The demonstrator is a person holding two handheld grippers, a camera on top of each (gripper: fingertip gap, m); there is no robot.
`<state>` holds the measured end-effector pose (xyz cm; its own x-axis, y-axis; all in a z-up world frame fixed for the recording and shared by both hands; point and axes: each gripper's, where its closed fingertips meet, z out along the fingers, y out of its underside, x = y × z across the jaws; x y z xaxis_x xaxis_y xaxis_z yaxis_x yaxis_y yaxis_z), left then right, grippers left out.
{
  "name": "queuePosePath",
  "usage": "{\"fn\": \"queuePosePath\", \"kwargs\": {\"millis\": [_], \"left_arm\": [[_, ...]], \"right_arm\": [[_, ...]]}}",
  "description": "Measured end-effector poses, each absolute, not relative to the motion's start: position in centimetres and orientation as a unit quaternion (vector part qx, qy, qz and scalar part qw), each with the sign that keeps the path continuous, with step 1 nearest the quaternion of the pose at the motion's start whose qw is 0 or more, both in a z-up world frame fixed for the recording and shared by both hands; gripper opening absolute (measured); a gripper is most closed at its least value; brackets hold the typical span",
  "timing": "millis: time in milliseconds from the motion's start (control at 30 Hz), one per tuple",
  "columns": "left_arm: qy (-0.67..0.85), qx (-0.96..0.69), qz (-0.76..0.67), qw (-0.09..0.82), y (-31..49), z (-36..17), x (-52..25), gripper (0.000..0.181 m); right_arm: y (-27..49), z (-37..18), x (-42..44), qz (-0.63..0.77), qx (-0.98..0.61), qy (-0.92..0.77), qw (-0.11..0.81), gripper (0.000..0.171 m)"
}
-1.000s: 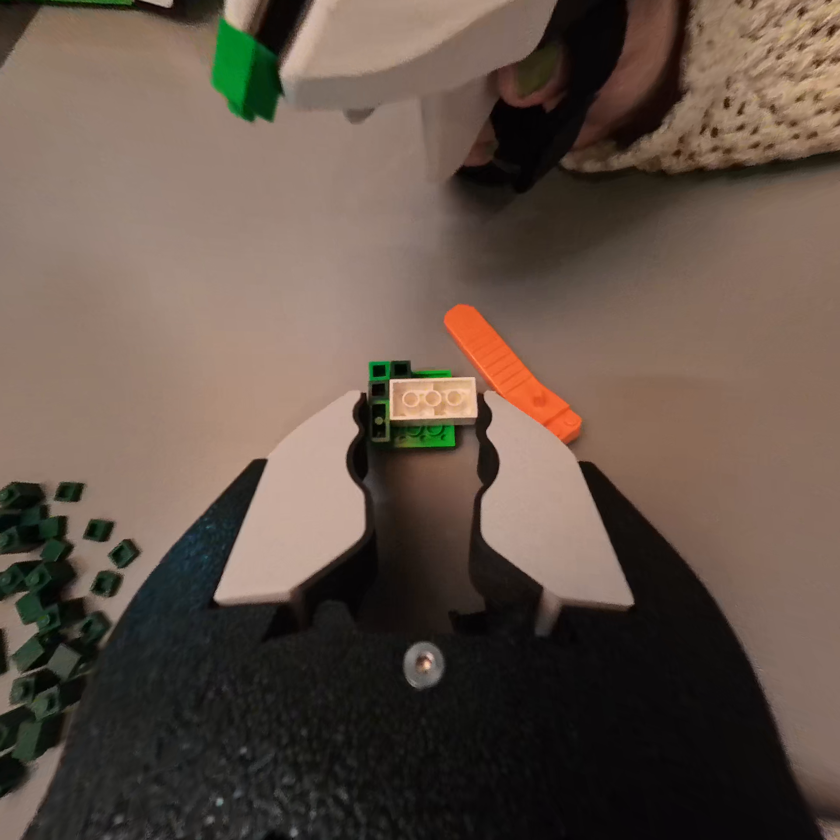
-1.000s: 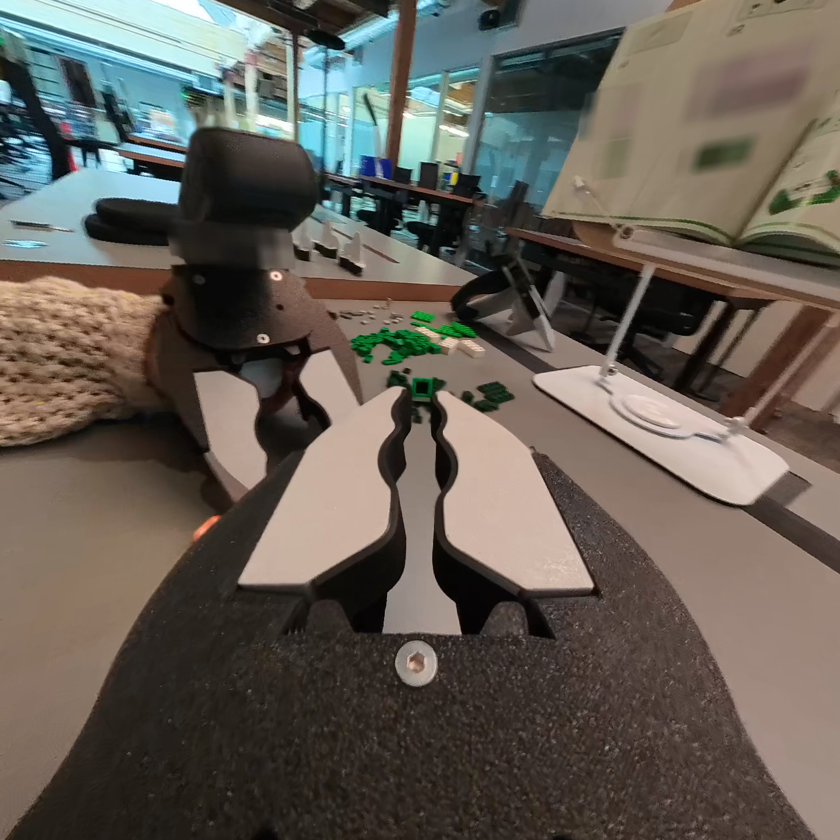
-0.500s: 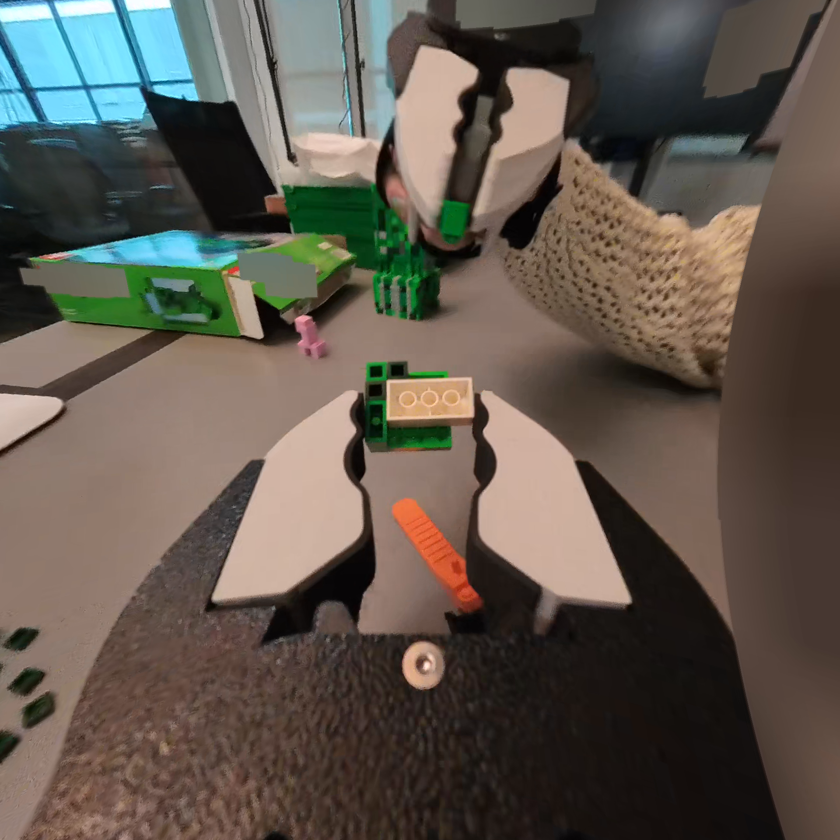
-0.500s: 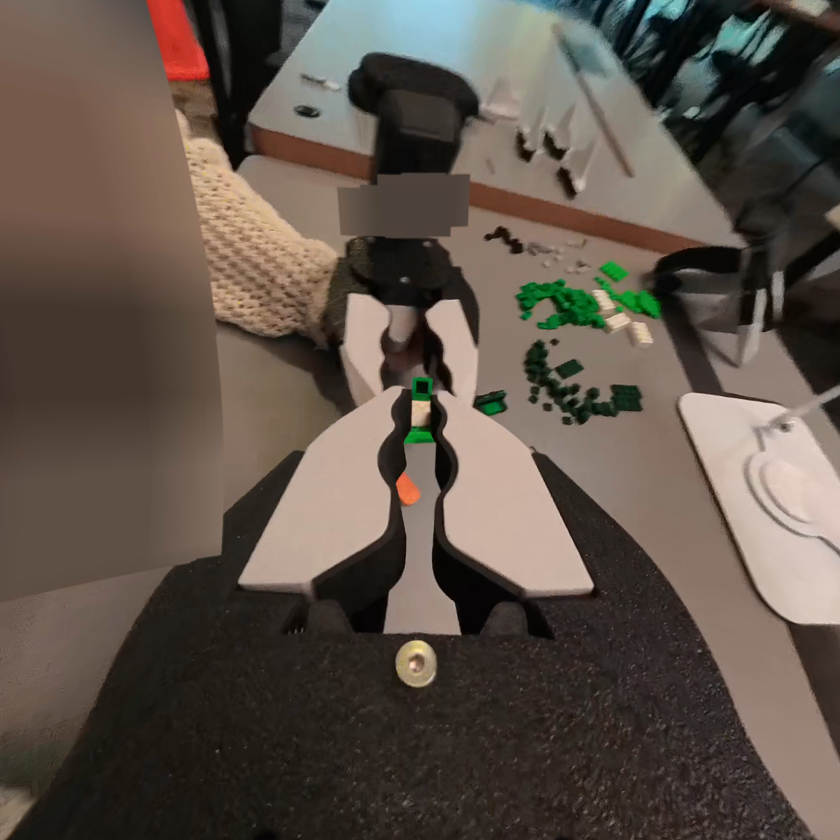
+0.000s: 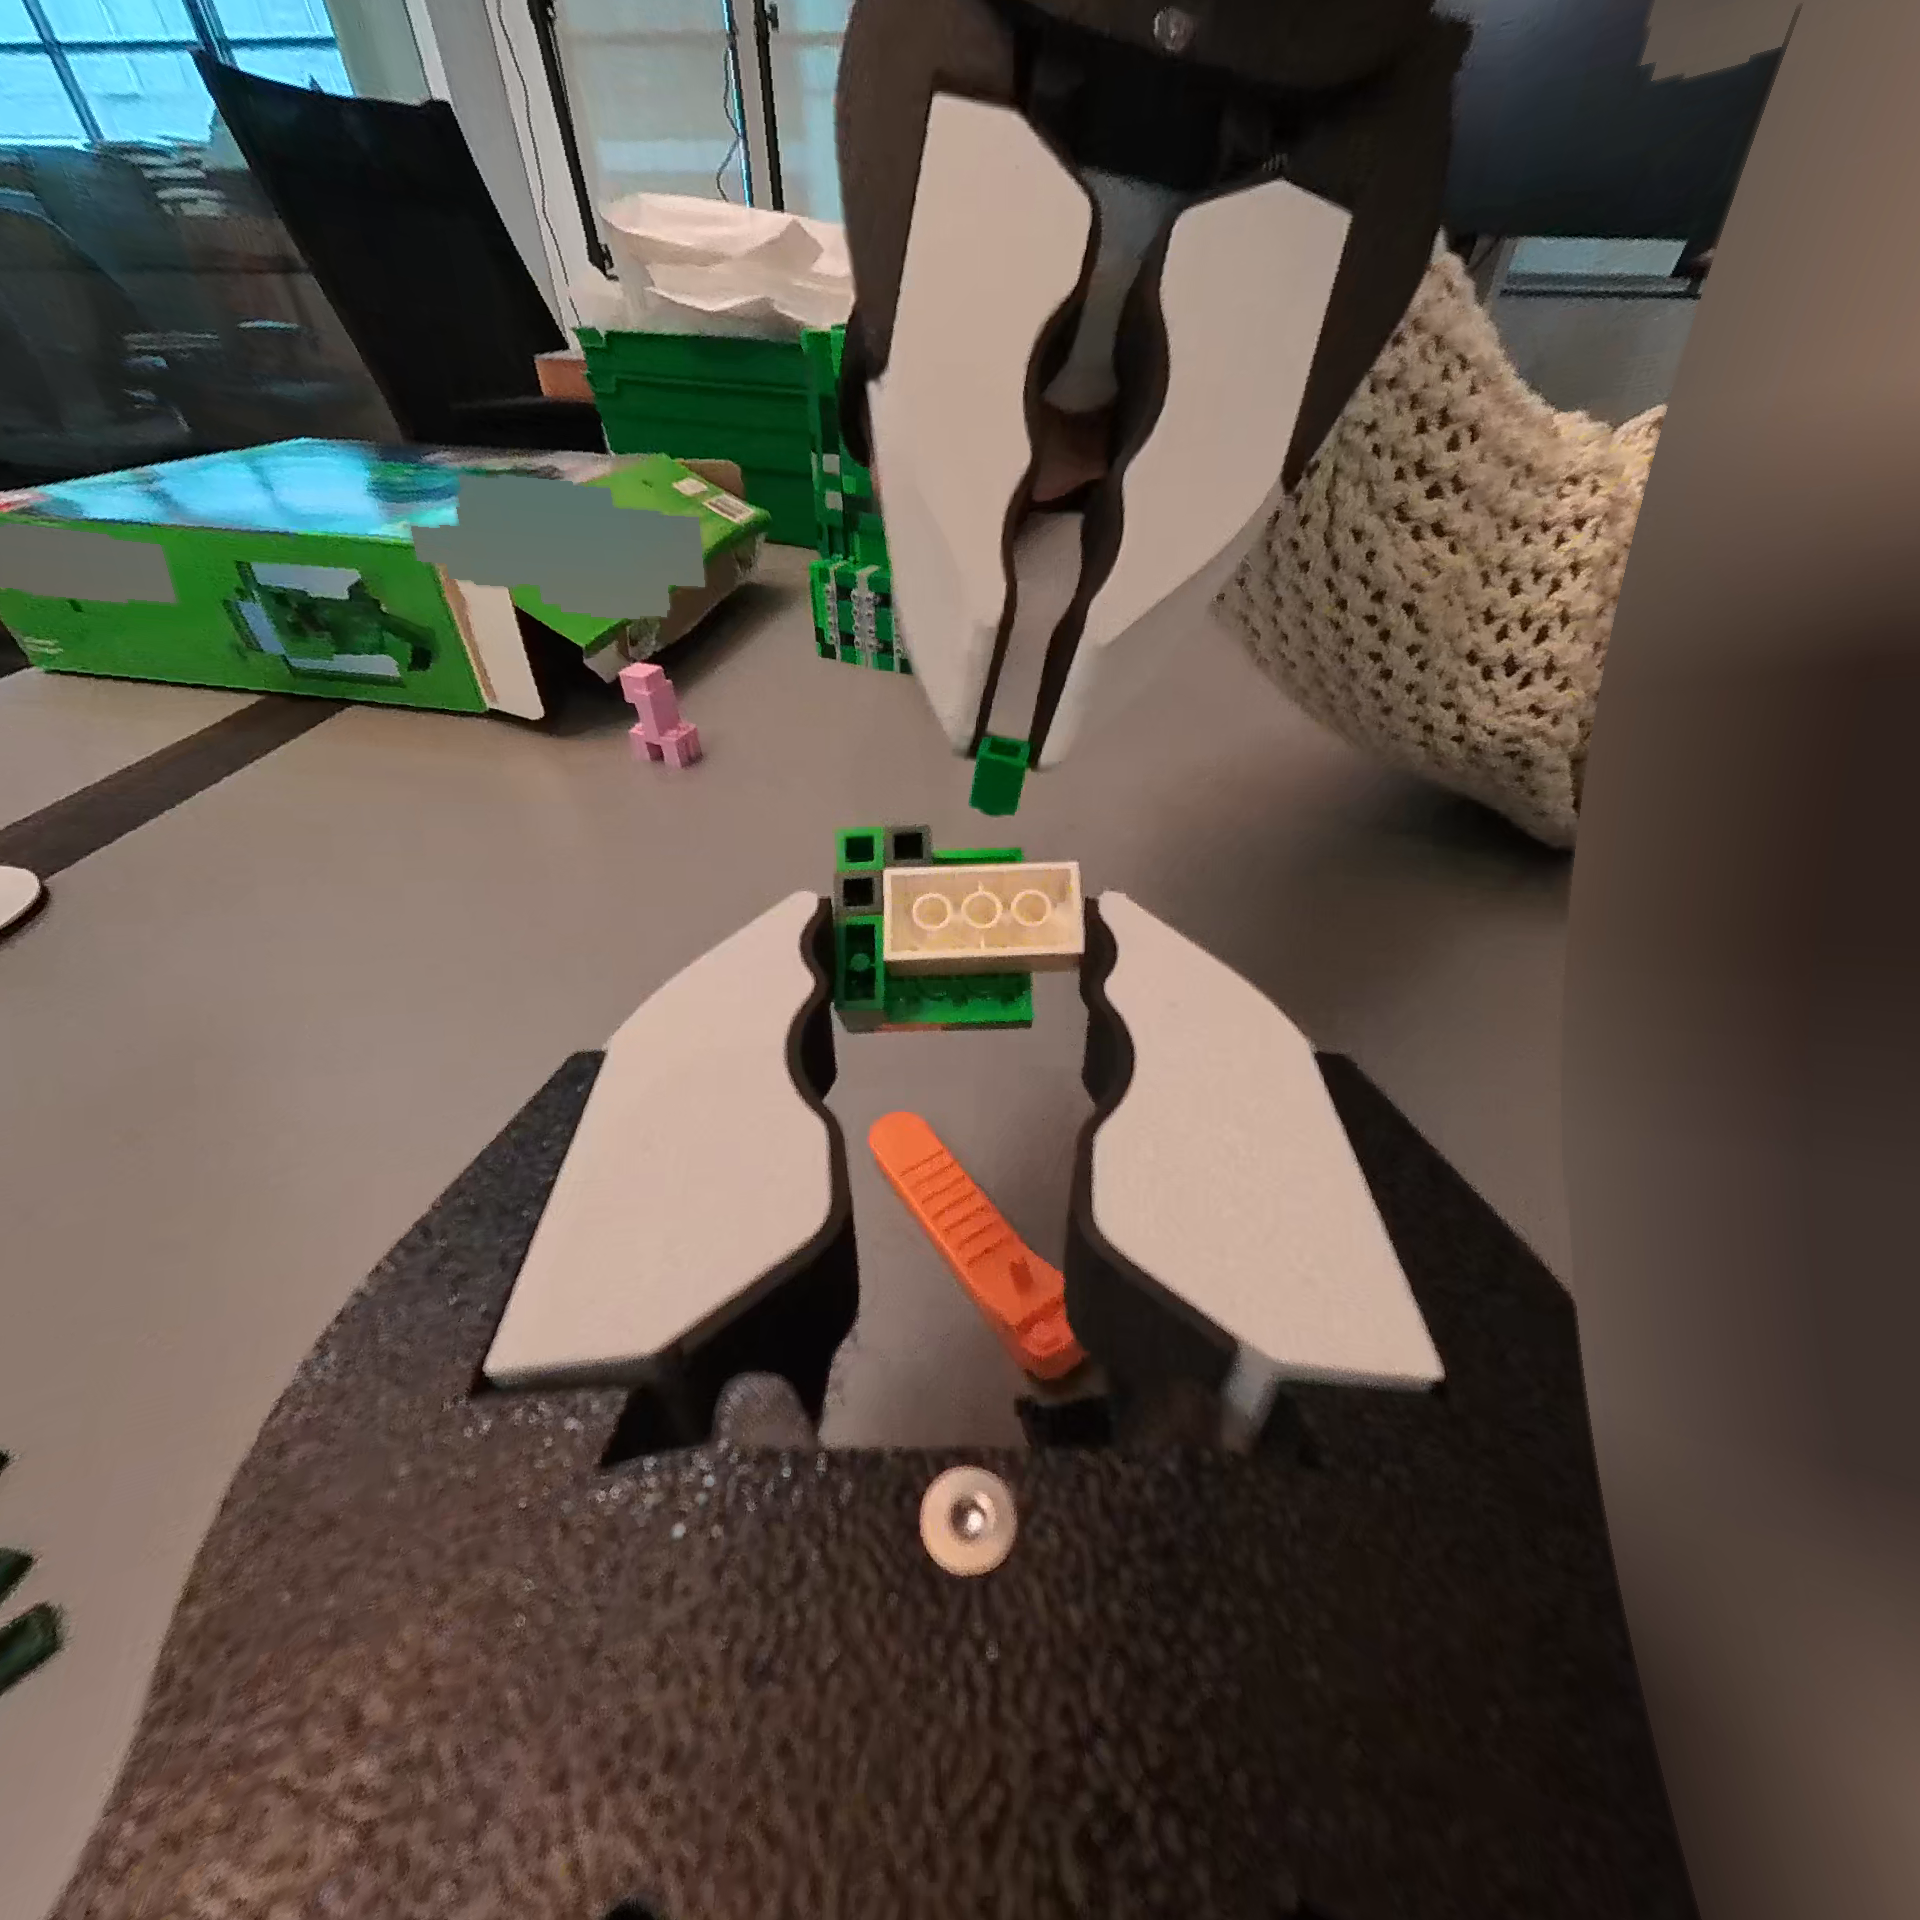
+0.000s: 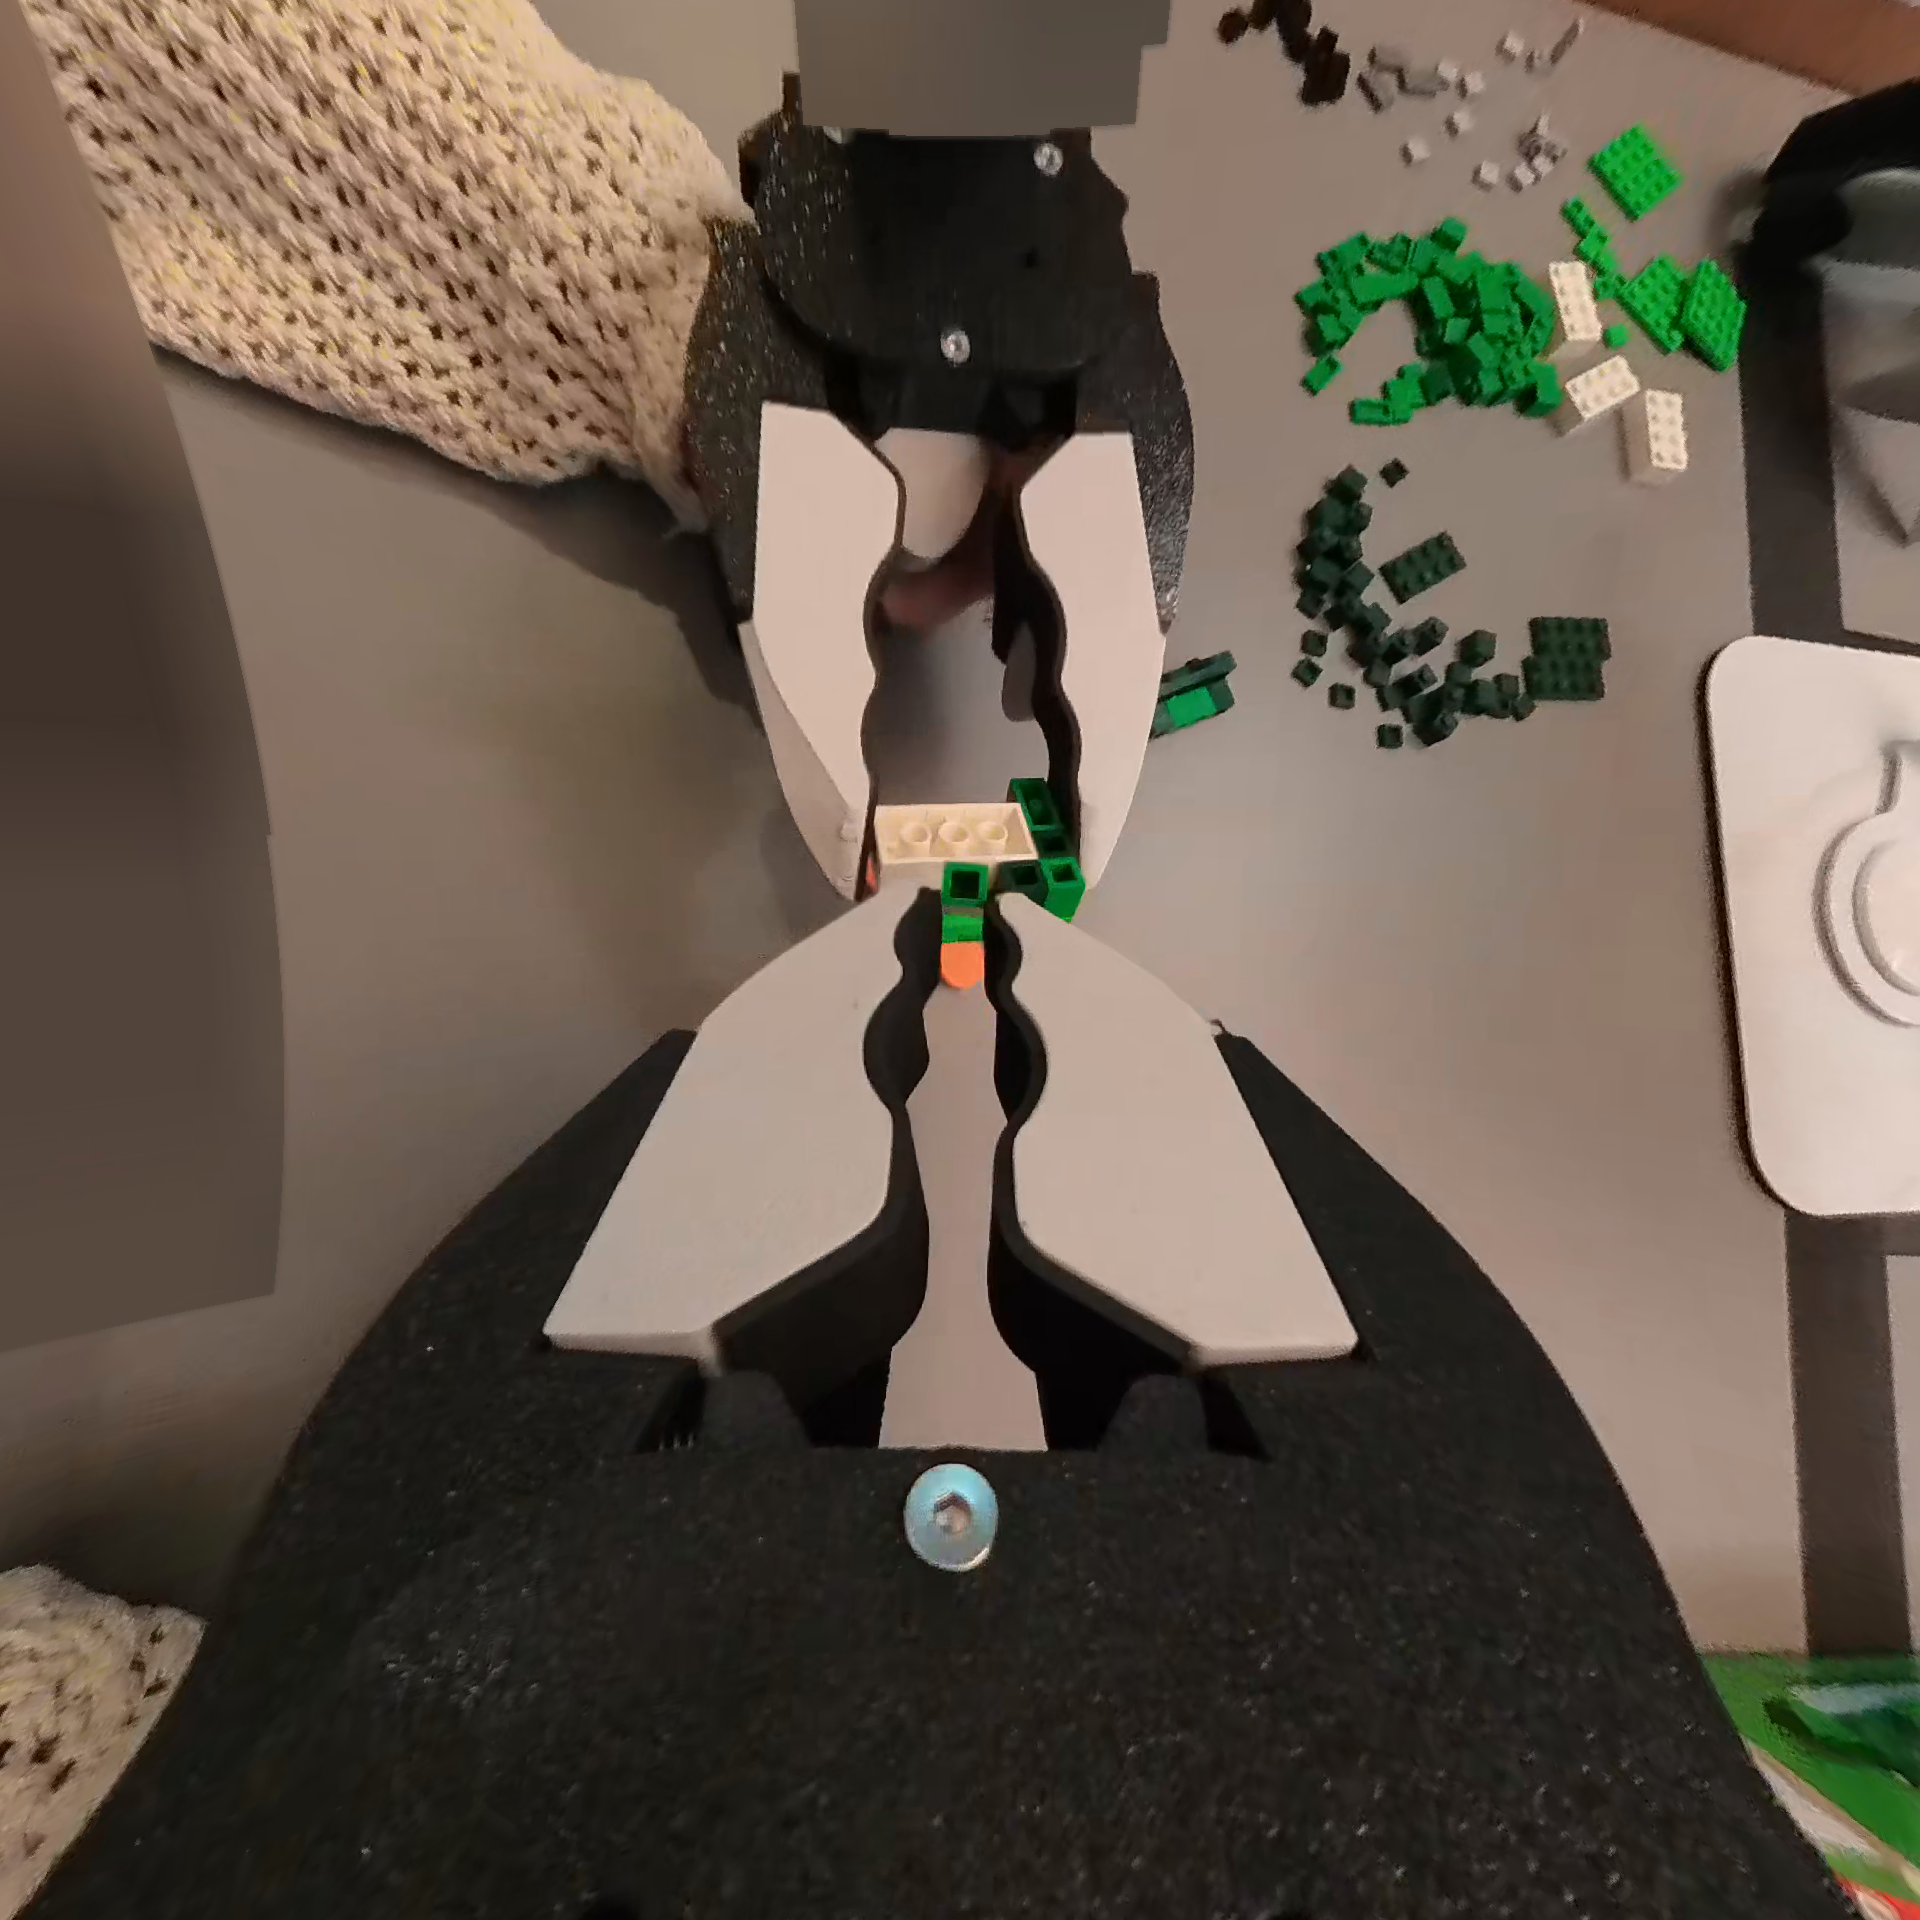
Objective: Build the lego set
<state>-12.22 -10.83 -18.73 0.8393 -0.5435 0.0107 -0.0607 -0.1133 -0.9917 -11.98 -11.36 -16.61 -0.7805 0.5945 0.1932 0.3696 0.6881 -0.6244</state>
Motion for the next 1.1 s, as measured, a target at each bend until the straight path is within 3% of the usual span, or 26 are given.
{"fn": "queuePosePath", "kwargs": {"millis": [500,1100], "left_arm": [[0.239,-0.744,-0.180,0.597,-10.6,-20.0,-11.3,0.045],[0.228,-0.744,-0.194,0.597,-10.6,-19.8,-11.5,0.045]], "right_arm": [[-10.9,-19.2,-11.5,0.203,-0.278,-0.923,0.171,0.008],[-10.7,-19.1,-11.7,0.155,-0.266,-0.928,0.210,0.008]]}}
